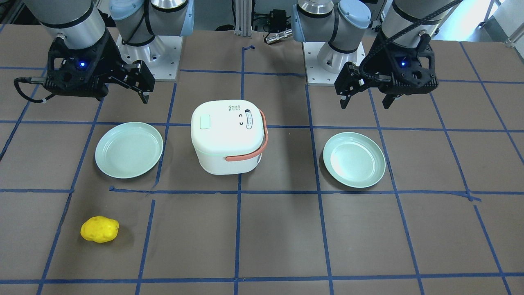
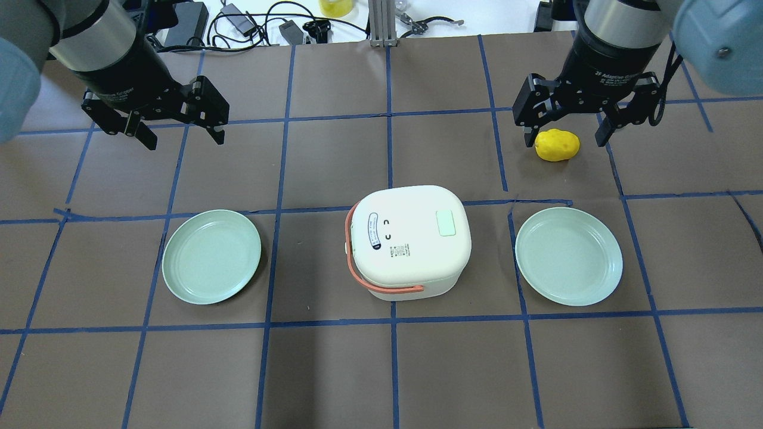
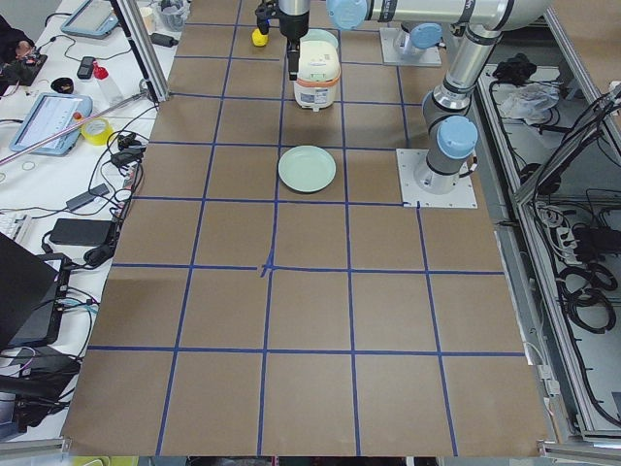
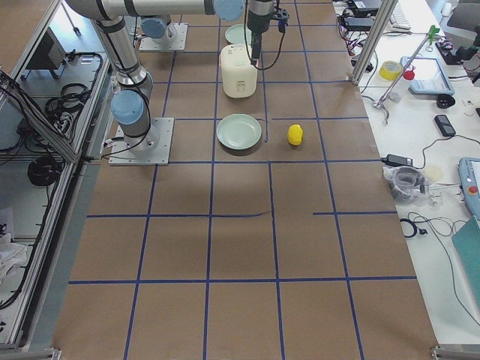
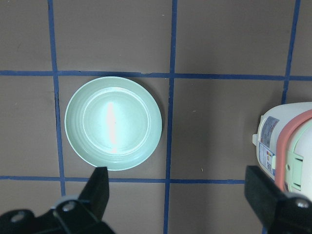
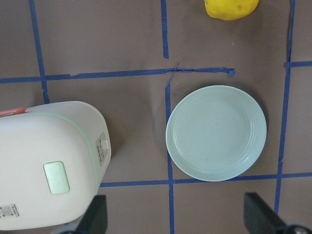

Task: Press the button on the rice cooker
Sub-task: 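Move the right gripper toward the rice cooker's green button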

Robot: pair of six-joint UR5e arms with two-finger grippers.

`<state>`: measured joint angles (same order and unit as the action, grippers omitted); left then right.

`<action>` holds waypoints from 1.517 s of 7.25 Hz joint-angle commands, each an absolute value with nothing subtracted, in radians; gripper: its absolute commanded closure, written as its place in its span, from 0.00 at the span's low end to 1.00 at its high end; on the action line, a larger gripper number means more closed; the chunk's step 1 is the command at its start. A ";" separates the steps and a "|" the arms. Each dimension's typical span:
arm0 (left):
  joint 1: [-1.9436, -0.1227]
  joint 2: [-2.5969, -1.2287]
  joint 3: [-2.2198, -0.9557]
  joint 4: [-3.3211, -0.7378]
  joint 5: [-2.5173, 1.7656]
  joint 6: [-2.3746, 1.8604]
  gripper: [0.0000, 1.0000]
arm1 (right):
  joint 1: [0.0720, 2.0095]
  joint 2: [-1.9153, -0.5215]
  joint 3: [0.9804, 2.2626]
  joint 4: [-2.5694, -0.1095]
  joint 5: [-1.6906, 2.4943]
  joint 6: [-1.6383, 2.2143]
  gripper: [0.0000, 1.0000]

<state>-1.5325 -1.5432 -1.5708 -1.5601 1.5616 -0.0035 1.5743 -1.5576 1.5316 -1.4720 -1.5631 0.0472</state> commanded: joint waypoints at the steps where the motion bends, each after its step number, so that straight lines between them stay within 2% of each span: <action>1: -1.532 -1.543 -1.571 -1.560 1.562 -0.003 0.00 | 1.574 -1.559 1.523 -1.433 -1.559 0.046 0.00; 5: -1.532 -1.543 -1.571 -1.560 1.562 -0.003 0.00 | 1.577 -1.554 1.531 -1.448 -1.571 0.063 0.00; 6: -1.532 -1.543 -1.571 -1.560 1.562 -0.003 0.00 | 1.580 -1.552 1.529 -1.474 -1.556 0.064 0.17; 7: -1.532 -1.543 -1.571 -1.560 1.562 -0.003 0.00 | 1.583 -1.552 1.531 -1.476 -1.551 0.064 0.57; 8: -1.532 -1.543 -1.571 -1.560 1.562 -0.003 0.00 | 1.586 -1.552 1.534 -1.474 -1.502 0.066 0.88; 9: -1.532 -1.543 -1.571 -1.560 1.562 -0.005 0.00 | 1.595 -1.548 1.534 -1.474 -1.456 0.134 1.00; 11: -1.532 -1.543 -1.571 -1.560 1.562 -0.003 0.00 | 1.649 -1.528 1.539 -1.474 -1.443 0.193 1.00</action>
